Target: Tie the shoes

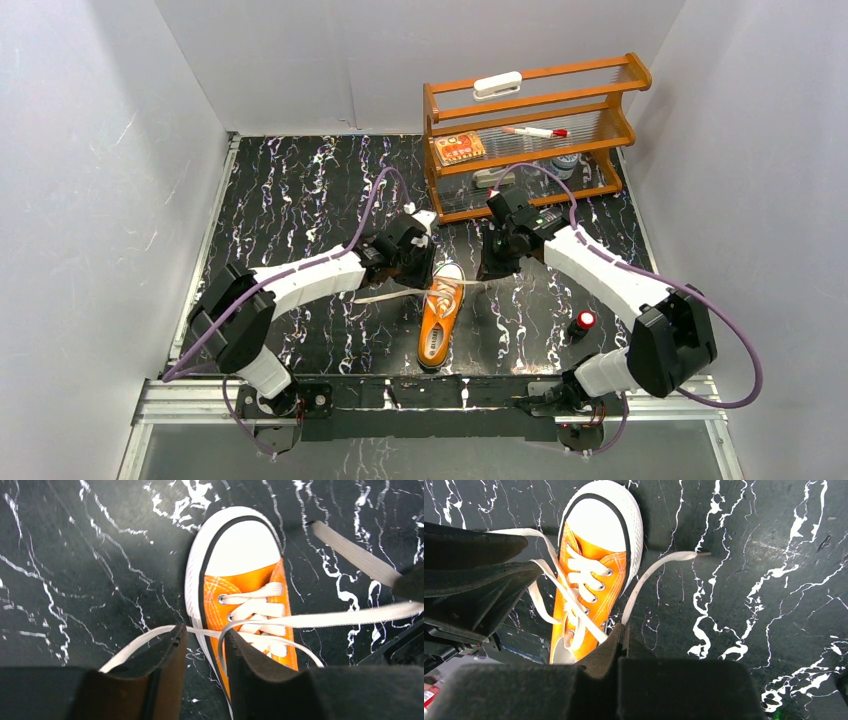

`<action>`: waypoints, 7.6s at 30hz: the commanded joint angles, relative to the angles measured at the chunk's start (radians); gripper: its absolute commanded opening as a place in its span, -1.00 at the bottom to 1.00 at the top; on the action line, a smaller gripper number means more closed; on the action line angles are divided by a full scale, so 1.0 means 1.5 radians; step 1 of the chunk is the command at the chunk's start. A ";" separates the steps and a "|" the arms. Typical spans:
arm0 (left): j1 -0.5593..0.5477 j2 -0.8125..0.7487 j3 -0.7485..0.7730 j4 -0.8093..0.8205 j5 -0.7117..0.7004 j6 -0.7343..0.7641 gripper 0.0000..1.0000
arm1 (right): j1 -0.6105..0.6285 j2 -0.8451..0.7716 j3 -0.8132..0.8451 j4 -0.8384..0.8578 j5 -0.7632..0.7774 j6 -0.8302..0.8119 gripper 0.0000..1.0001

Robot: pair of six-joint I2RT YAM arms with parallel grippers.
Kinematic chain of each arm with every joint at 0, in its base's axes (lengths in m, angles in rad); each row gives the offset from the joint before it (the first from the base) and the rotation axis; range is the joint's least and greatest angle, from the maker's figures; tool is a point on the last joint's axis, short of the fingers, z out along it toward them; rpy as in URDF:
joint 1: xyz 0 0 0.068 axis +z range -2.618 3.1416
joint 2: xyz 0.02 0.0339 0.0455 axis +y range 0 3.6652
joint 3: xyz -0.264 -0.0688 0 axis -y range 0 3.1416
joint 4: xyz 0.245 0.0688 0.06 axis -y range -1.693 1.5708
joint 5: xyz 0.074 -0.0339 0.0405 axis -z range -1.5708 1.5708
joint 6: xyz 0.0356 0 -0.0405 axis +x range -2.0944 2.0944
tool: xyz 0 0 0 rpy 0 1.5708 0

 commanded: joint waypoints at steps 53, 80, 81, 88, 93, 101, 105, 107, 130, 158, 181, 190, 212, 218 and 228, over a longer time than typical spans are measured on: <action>-0.065 0.032 0.096 -0.091 0.150 -0.094 -0.01 | -0.041 0.083 -0.033 0.064 0.016 -0.301 -1.00; -0.009 -0.098 -0.048 0.019 0.155 -0.124 -0.38 | -0.025 -0.103 -0.246 0.168 -0.020 0.594 -1.00; -0.009 -0.094 -0.048 0.021 0.155 -0.122 -0.38 | -0.025 -0.108 -0.250 0.167 -0.008 0.600 -1.00; -0.009 -0.055 -0.035 0.028 0.195 -0.106 -0.38 | -0.019 -0.128 -0.279 0.165 -0.005 0.629 -1.00; -0.009 -0.050 -0.042 0.043 0.203 -0.110 -0.37 | -0.002 -0.114 -0.293 0.206 -0.006 0.678 -1.00; -0.009 -0.041 -0.040 0.029 0.202 -0.107 -0.36 | 0.012 -0.099 -0.287 0.228 -0.007 0.711 -1.00; -0.009 -0.064 -0.061 0.037 0.203 -0.091 -0.14 | 0.025 -0.094 -0.310 0.273 -0.030 0.744 -1.00; -0.009 -0.073 -0.074 0.046 0.204 -0.093 -0.12 | 0.033 -0.085 -0.297 0.273 -0.026 0.747 -1.00; -0.008 -0.055 -0.079 0.082 0.265 -0.071 -0.44 | 0.051 -0.061 -0.271 0.320 -0.048 0.743 -1.00; -0.010 -0.223 0.029 -0.071 0.480 -0.094 -1.00 | -0.007 -0.008 0.017 -0.074 -0.257 0.113 0.97; -0.010 -0.237 0.018 0.023 0.495 -0.093 -1.00 | 0.015 0.069 -0.072 0.008 -0.522 0.276 -0.36; 0.084 -0.265 0.019 -0.259 0.027 0.006 0.69 | 0.017 0.082 0.027 -0.052 -0.217 -0.141 -1.00; 0.081 -0.128 -0.275 0.305 0.279 0.463 0.31 | 0.018 -0.059 -0.076 0.118 -0.268 -0.245 -1.00; 0.073 -0.063 -0.292 0.403 0.265 0.443 0.30 | 0.018 -0.072 -0.080 0.118 -0.261 -0.234 -1.00; 0.048 -0.049 -0.313 0.422 0.127 0.355 -0.91 | 0.018 -0.106 -0.088 0.087 -0.230 -0.229 -1.00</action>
